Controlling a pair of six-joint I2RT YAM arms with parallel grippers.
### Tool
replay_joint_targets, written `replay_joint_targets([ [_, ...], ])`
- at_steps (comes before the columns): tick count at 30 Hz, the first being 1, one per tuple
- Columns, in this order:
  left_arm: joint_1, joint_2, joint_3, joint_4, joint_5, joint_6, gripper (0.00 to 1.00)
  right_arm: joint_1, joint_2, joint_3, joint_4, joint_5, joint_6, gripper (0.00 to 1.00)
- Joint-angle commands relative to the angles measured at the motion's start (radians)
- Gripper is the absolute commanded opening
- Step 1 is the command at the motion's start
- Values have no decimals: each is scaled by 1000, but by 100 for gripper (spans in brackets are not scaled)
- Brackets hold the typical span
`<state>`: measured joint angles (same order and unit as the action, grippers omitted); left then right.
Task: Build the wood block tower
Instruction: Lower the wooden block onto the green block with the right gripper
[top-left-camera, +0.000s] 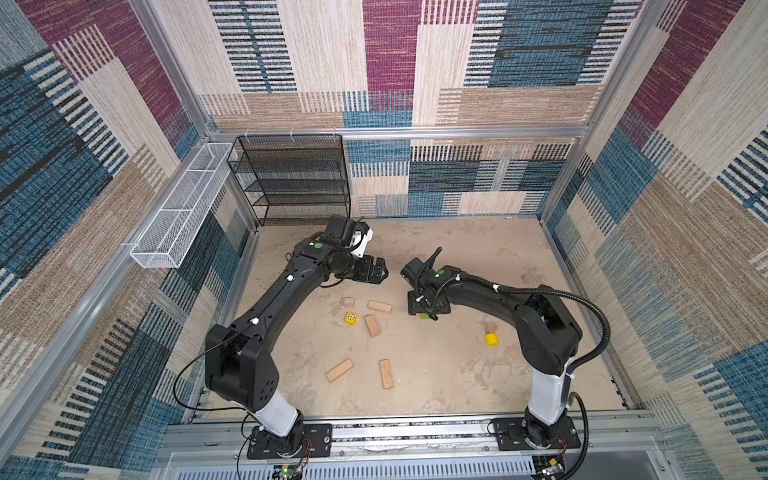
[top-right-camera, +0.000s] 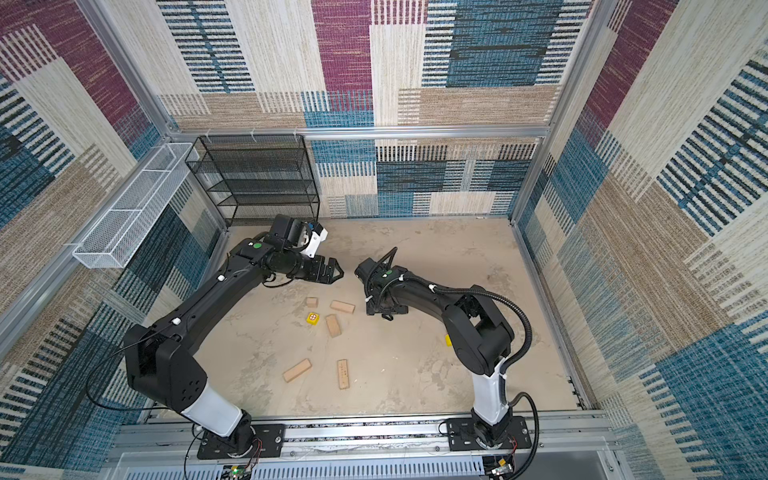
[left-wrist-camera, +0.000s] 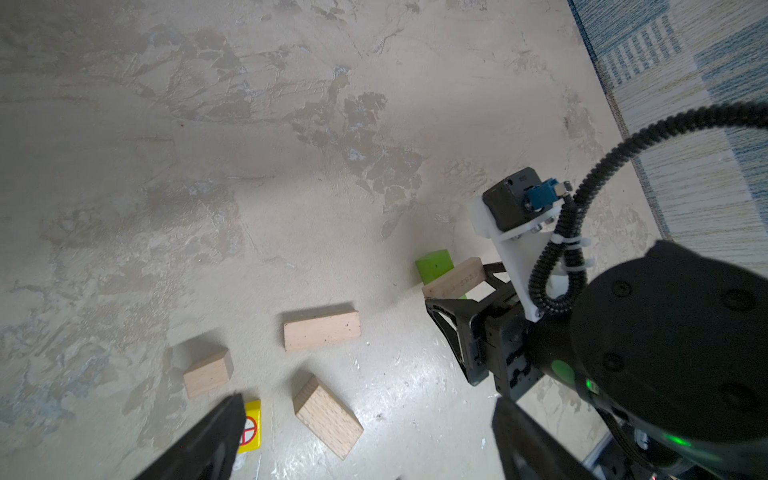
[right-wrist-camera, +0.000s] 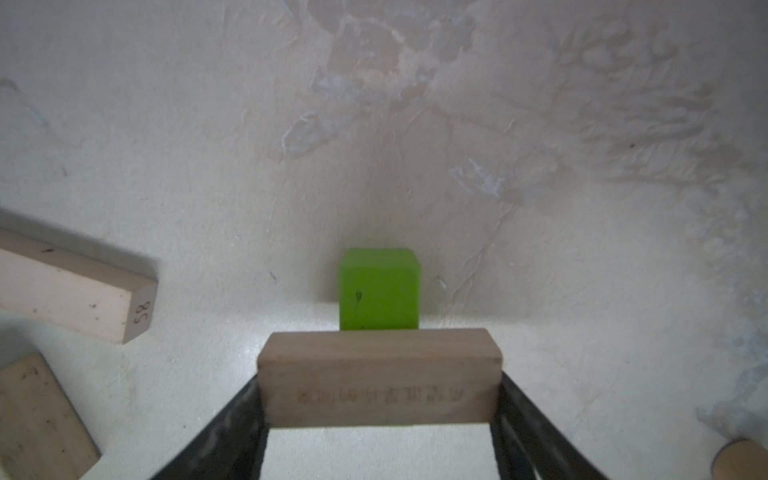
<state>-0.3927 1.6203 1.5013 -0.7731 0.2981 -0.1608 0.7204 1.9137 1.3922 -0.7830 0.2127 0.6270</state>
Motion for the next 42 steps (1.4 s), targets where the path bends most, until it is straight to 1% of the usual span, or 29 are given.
replay_joint_targets([
  [1, 4, -3, -3, 7, 19, -8, 98, 2, 2, 1, 1, 2, -1, 29],
  [3, 6, -2, -2, 6, 21, -8, 98, 2, 2, 1, 0, 0, -1, 41],
  [5, 8, -3, -2, 6, 22, -9, 98, 2, 4, 2, -2, -4, -5, 43],
  [6, 8, -3, -2, 6, 22, -10, 98, 2, 4, 1, -2, -6, -5, 48],
  [10, 9, -4, -3, 7, 23, -9, 98, 2, 4, -1, 2, -7, -5, 51],
  [11, 11, -5, -3, 6, 24, -8, 98, 2, 4, -1, 3, -7, -4, 56],
  [12, 11, -5, -3, 8, 24, -9, 98, 2, 5, -1, 3, -7, -4, 57],
  [14, 12, -5, -3, 8, 24, -9, 98, 2, 11, 3, 2, -9, -6, 69],
  [15, 12, -4, -3, 6, 24, -9, 97, 1, 11, 5, 1, -7, -6, 71],
  [16, 13, -4, -3, 6, 25, -10, 98, 1, 13, 7, 1, -8, -6, 78],
  [17, 14, -5, -3, 6, 26, -9, 97, 1, 14, 8, -1, -9, -5, 91],
  [18, 15, -5, -3, 7, 25, -9, 98, 1, 15, 10, -2, -9, -4, 93],
  [30, 22, -9, -3, 6, 35, -11, 98, 1, 14, 30, -8, -12, -5, 100],
  [36, 25, -8, -2, 7, 39, -13, 98, 2, 10, 41, -7, -13, -4, 100],
  [39, 26, -11, -3, 6, 39, -13, 98, -2, 10, 41, -6, -13, -4, 96],
  [42, 27, -12, -3, 7, 39, -13, 98, -2, 10, 38, -6, -14, -3, 90],
])
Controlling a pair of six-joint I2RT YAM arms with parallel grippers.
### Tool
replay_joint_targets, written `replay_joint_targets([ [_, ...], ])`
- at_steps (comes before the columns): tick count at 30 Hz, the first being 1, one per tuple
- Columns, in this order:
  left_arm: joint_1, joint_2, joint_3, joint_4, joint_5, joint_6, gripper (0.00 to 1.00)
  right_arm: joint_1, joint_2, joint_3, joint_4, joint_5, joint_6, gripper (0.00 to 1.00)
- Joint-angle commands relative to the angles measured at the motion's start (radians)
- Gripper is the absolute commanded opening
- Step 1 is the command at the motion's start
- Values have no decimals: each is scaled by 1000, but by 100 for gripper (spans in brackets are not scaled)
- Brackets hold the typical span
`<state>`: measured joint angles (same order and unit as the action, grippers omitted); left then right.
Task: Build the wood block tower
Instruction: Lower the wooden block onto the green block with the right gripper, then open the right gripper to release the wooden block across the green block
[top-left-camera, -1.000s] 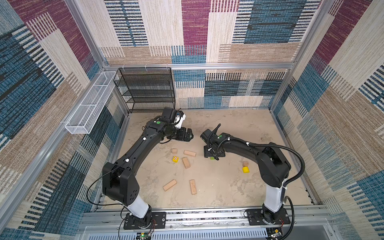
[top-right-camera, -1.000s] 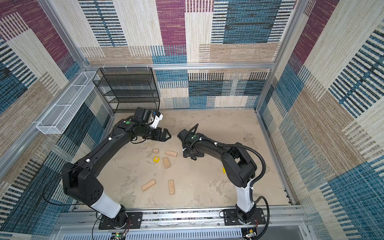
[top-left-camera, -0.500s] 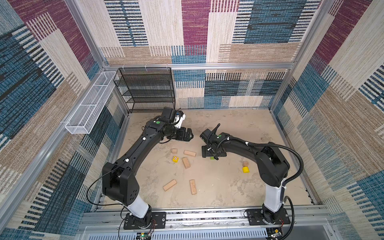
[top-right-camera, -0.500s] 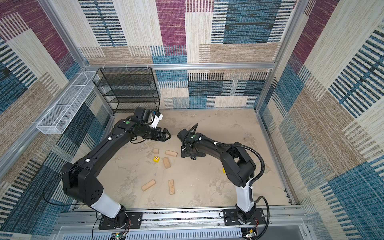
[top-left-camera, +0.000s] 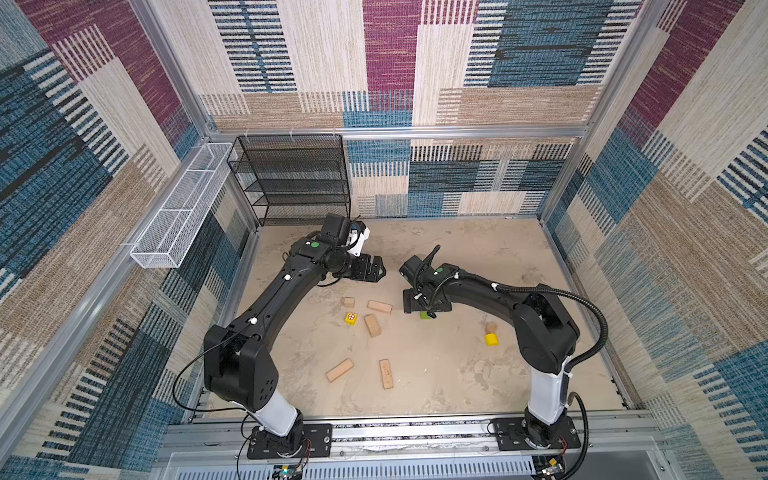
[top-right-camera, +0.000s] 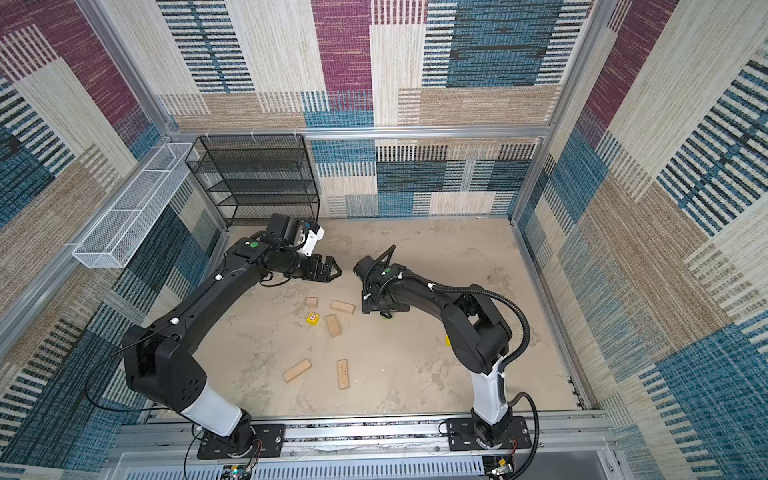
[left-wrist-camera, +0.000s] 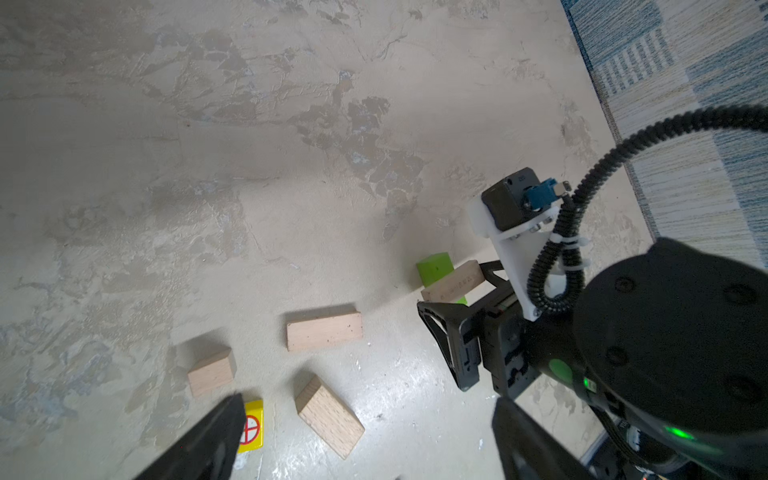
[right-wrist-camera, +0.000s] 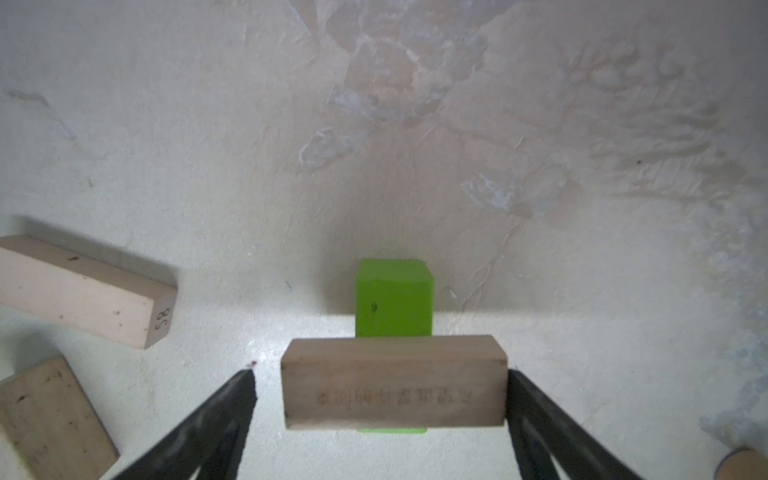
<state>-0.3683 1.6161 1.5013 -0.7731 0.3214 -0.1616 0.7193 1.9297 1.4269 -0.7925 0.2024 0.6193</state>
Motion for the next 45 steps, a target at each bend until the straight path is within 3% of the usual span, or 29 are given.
replay_joint_targets([
  [1, 3, -8, -3, 6, 16, -12, 98, -1, -6, 1, 4, -3, 7, 88],
  [18, 9, -9, -4, 9, 23, -15, 98, -4, -11, 1, -9, 12, 13, 84],
  [33, 14, -12, -7, 12, 30, -16, 98, -4, -20, 0, -18, 17, 10, 98],
  [45, 15, -22, -9, 13, 26, -16, 98, -4, -29, 25, -26, -1, -1, 100],
])
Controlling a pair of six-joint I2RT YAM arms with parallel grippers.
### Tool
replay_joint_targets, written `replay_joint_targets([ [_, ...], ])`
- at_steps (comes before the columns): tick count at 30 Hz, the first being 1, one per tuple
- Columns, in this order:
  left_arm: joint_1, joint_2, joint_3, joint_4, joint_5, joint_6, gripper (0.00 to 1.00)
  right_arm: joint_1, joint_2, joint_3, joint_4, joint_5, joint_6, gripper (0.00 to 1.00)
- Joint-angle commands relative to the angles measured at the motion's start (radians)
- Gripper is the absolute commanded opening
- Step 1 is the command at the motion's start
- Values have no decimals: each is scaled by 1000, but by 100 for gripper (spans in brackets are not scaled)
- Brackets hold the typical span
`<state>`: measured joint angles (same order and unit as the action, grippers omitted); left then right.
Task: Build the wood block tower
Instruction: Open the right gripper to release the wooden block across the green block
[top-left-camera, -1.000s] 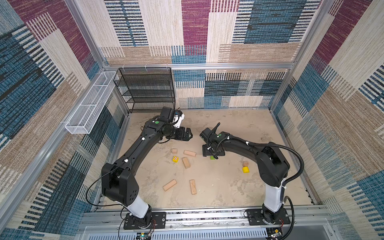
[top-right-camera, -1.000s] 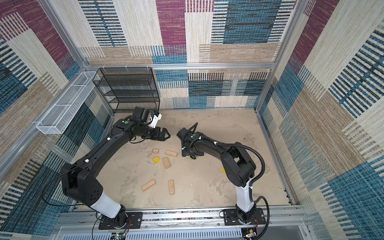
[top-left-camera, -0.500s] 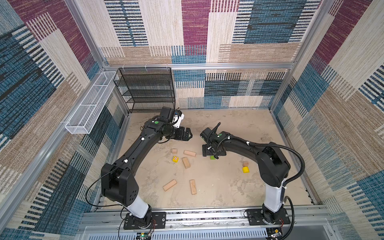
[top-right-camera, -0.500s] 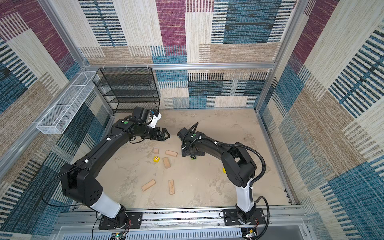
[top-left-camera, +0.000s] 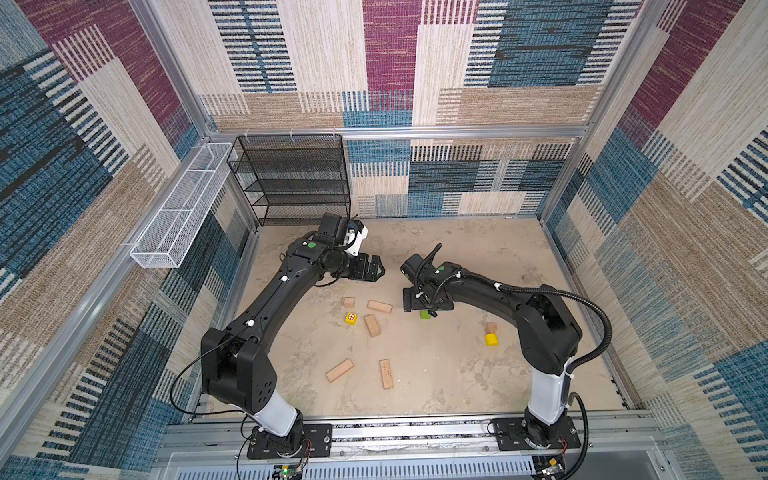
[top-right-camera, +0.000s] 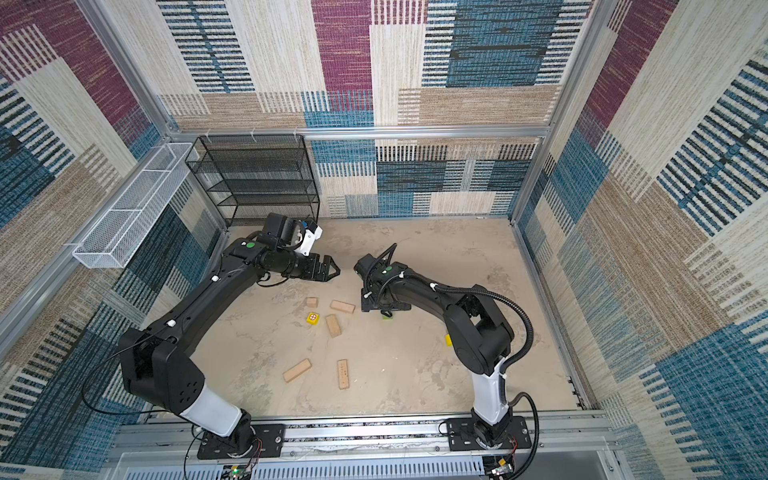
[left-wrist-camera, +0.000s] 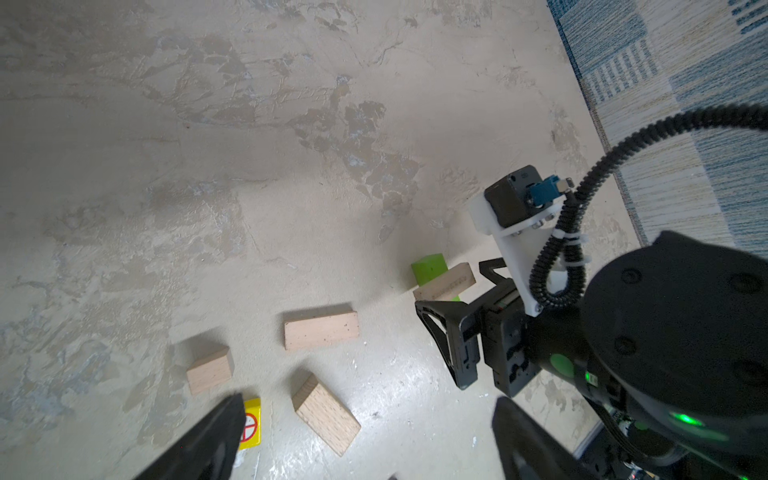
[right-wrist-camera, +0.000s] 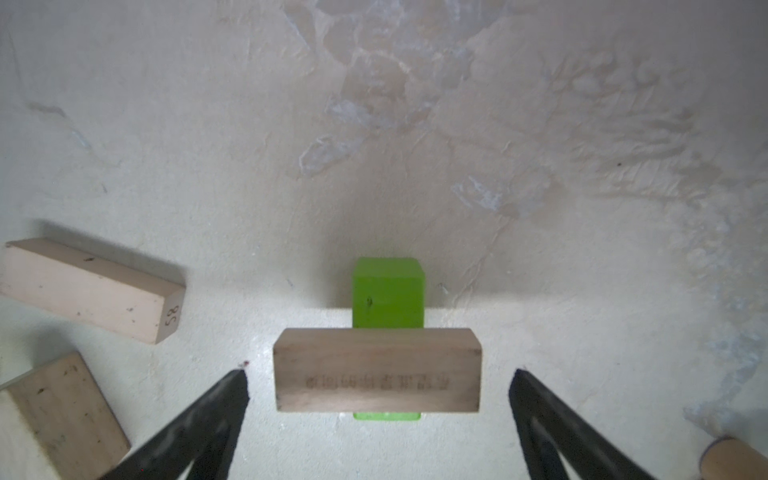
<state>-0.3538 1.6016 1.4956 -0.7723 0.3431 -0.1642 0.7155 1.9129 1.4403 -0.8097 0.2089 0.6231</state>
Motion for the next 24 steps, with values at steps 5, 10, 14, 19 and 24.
replay_joint_targets([
  [5, 3, -13, -3, 12, 5, -12, 98, -1, -28, 17, -16, -6, -1, 100],
  [10, 6, -19, -7, 17, 9, -16, 97, 0, -54, 13, -25, 6, 13, 100],
  [14, 9, -17, -6, 20, 16, -18, 97, 1, -88, -6, -19, 6, 27, 100],
  [19, 14, -18, -8, 19, 11, -17, 97, 3, -115, -15, -16, 3, 34, 100],
  [24, 20, -15, -9, 19, -2, -12, 98, 10, -136, -18, -13, 7, 35, 100],
])
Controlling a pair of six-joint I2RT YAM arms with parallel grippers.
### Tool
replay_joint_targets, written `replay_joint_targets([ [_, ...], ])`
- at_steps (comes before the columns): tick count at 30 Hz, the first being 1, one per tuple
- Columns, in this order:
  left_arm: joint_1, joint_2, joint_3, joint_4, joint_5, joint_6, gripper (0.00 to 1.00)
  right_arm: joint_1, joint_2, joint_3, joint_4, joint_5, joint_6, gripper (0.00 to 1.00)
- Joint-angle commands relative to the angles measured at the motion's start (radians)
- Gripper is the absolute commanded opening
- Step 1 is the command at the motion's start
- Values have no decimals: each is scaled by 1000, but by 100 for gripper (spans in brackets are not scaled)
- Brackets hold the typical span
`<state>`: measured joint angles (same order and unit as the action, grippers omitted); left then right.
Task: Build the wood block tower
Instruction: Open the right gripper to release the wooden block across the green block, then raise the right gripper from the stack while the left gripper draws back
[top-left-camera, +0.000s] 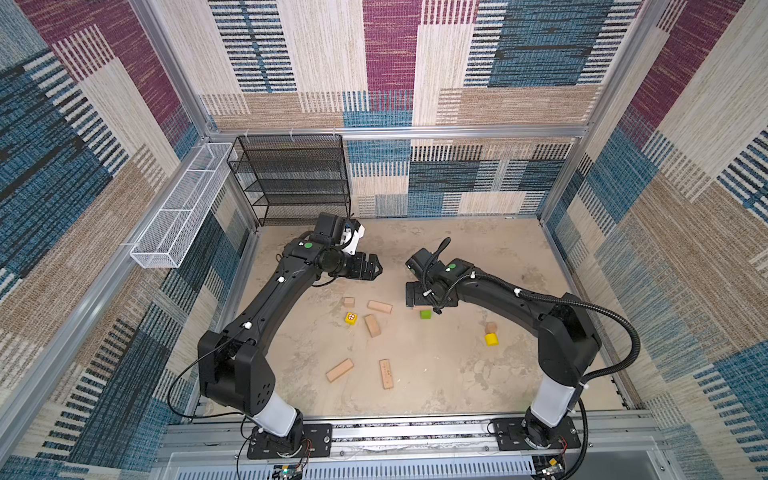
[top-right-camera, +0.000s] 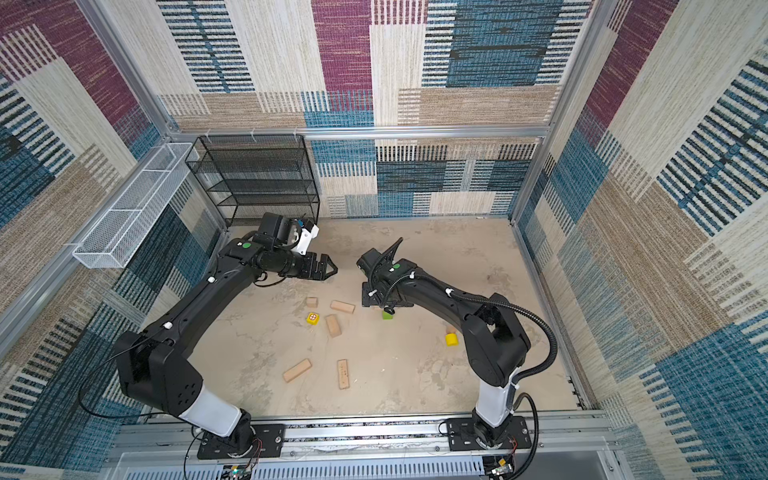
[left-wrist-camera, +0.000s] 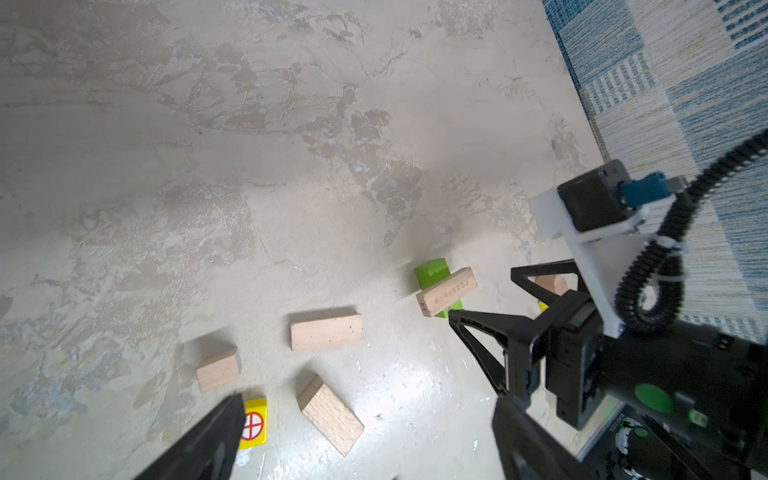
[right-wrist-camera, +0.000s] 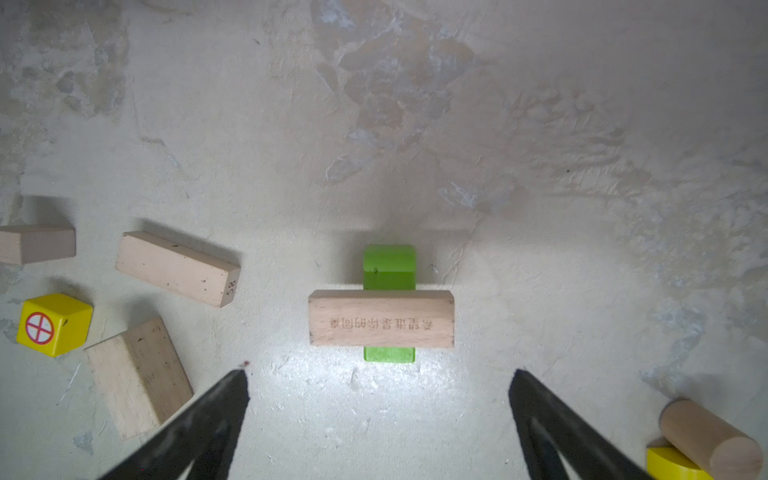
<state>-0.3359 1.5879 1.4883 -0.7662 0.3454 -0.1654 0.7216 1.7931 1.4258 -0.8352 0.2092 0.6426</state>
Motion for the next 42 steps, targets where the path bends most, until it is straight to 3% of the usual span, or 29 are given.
replay_joint_targets([
  [1, 3, 0, -2, 13, -6, -11, 98, 7, -21, -8, 14, 10, 18, 100],
  [21, 14, 12, -9, 11, -121, 38, 97, 83, -196, -173, 112, 67, 22, 98],
  [42, 8, 16, 5, -78, -94, 18, 96, 136, -375, -340, 243, 105, -52, 88],
])
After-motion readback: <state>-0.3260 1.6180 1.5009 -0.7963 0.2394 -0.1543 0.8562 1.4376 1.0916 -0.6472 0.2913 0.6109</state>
